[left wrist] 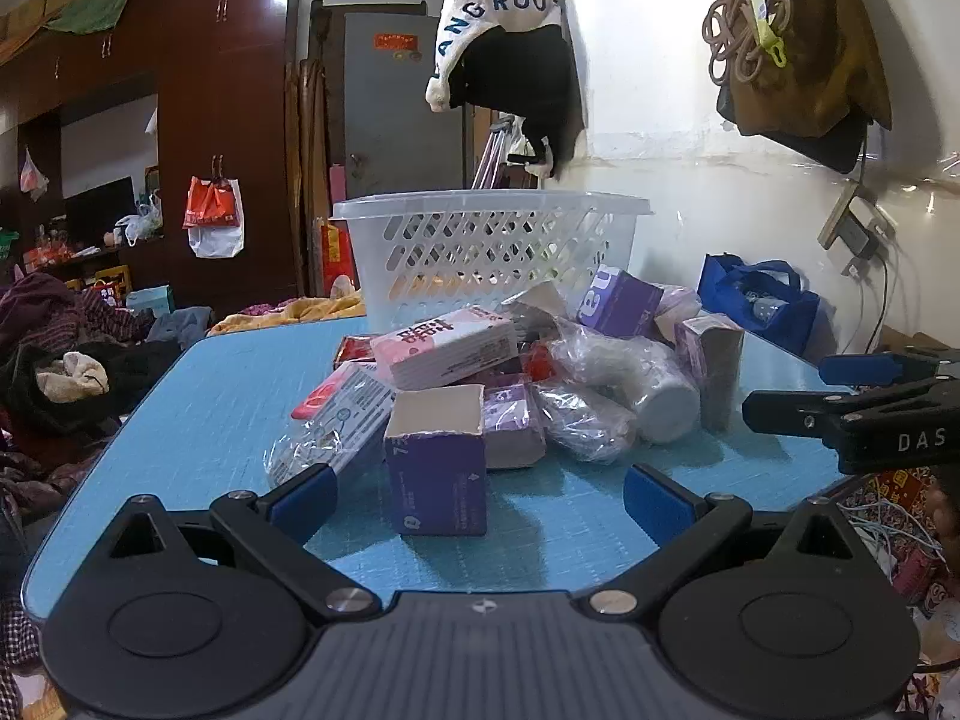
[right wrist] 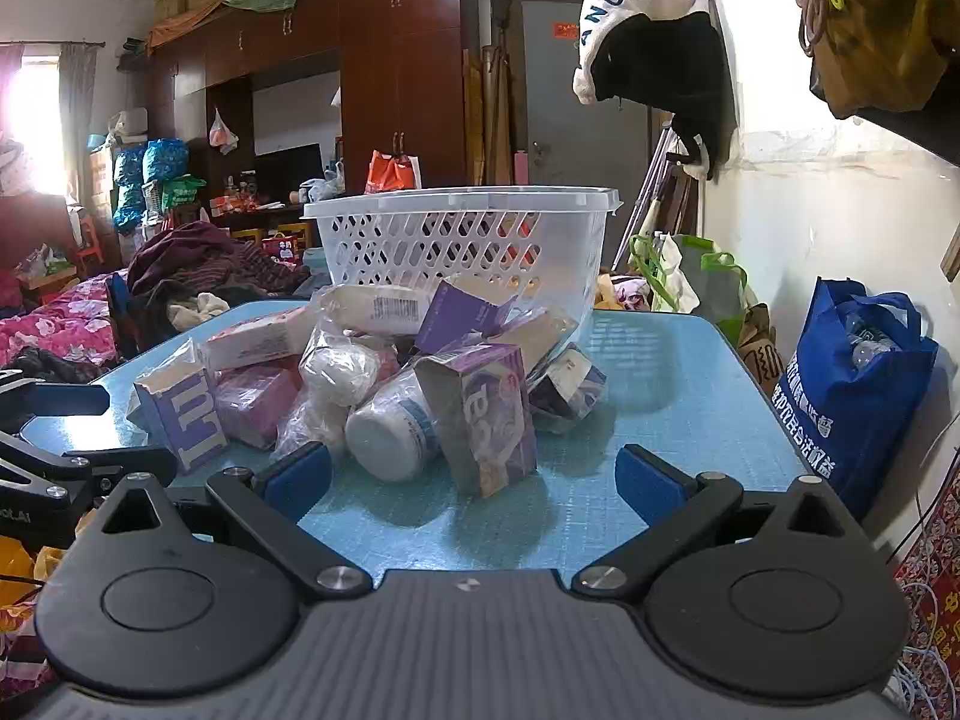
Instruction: Organize objects
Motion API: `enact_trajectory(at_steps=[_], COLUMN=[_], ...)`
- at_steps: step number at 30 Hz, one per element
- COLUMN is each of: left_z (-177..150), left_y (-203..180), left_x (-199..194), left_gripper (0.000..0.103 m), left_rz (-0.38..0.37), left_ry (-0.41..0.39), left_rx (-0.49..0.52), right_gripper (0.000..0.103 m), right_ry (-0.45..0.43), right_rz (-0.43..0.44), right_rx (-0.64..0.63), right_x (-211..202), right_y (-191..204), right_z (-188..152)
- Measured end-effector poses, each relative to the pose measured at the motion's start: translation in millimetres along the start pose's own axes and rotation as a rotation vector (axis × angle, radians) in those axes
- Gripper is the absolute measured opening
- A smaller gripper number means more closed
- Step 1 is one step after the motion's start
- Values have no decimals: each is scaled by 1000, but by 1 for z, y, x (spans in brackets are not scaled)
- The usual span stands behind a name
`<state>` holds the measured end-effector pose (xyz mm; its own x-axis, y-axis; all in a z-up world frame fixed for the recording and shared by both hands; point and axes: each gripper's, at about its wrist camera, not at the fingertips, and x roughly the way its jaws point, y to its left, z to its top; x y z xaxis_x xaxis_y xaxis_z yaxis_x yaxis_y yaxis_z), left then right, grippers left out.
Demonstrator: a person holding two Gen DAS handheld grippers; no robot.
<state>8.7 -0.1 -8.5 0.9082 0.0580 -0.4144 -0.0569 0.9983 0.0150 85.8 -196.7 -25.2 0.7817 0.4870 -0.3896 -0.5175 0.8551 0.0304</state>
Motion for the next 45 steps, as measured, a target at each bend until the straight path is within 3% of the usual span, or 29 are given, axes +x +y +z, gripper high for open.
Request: enact_trajectory(at_steps=[45], left_z=[-2], left_y=[1], left_x=[1], left_gripper=[102], left_rz=[17], left_ry=[7], left_rx=[10], right_gripper=[103], right_ry=[-14], right_rz=[44], right_rx=[31], right_x=[-4], right_y=[-6], right_z=[2])
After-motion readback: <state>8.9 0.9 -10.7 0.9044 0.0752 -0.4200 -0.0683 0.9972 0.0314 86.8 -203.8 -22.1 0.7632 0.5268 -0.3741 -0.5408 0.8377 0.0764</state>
